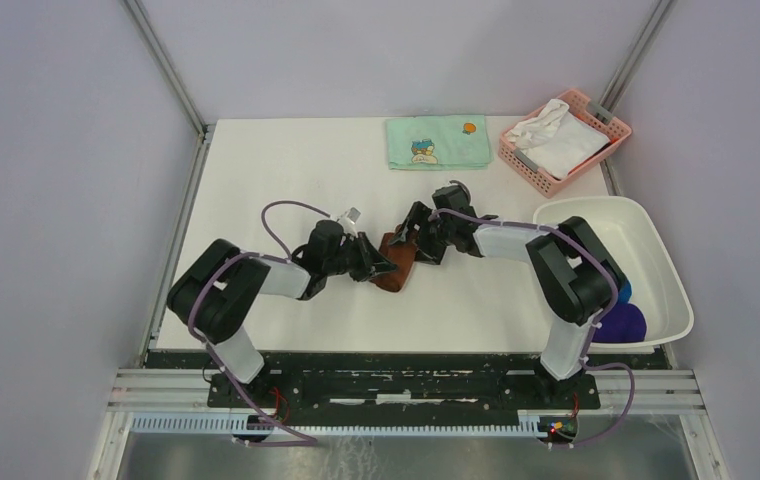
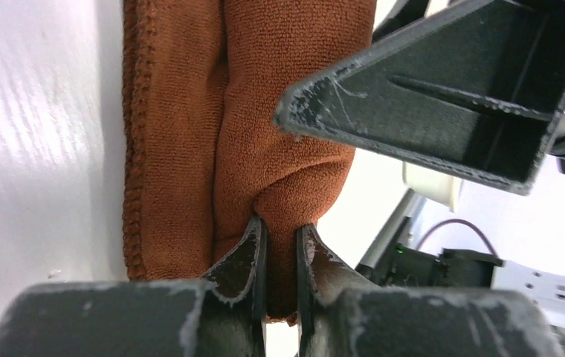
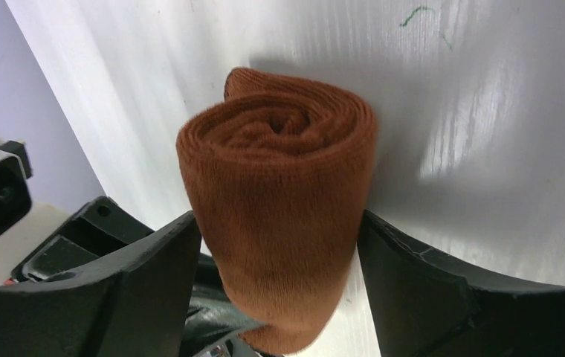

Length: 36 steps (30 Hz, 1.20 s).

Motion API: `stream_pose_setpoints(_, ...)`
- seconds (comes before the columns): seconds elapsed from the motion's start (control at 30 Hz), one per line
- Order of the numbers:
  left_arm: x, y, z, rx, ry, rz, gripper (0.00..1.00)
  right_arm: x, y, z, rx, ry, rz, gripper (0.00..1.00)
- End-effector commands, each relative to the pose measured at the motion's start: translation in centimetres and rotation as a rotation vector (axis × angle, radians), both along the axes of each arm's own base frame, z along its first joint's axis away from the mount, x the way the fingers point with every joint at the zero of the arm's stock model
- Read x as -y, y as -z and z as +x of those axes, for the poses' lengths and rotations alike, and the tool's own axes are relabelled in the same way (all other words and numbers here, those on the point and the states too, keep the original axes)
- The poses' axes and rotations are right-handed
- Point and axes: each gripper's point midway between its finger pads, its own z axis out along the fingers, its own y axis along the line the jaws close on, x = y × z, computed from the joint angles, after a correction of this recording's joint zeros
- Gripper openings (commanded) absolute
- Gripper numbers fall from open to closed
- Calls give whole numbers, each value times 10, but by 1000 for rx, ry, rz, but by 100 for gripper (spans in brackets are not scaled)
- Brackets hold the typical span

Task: Roll the towels
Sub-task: Roll the towel at the center of the board.

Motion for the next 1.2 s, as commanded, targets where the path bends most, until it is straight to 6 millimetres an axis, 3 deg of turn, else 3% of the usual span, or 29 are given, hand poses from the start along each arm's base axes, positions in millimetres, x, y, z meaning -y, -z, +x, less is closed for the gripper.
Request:
stream_pose_setpoints(0.0,3,15,-32,-208,42,-124,6,-10,4,12,22,18,59,81)
stream_pose_setpoints(0.2,-9,22,-34,-261,-2,-151,9,-5,23,10,-9,27,36,67)
stream_pose_setpoints(0.33,-17,31,-35,-247,-14,-65,21,11,31,4,-44,25,-92,54)
stream_pose_setpoints(0.47,-29,25,-29,-162,-46,84,44,25,28,1,-44,22,-229,45)
stream_pose_setpoints(0.6,-42,6,-23,-19,-103,278,61,30,23,-2,-51,20,-332,42)
stream_pose_setpoints(0.7,-46,-21,-18,130,-148,418,71,33,21,-6,-64,25,-384,42)
stream_pose_setpoints(0.8,-48,-50,-14,285,-210,549,75,35,19,-7,-76,33,-414,43)
stream_pose_setpoints(1.0,-23,-79,-22,499,-216,712,77,38,21,-10,-108,24,-452,44)
stream_pose_setpoints(1.17,5,-81,-26,657,-191,878,77,37,25,-12,-127,23,-449,45)
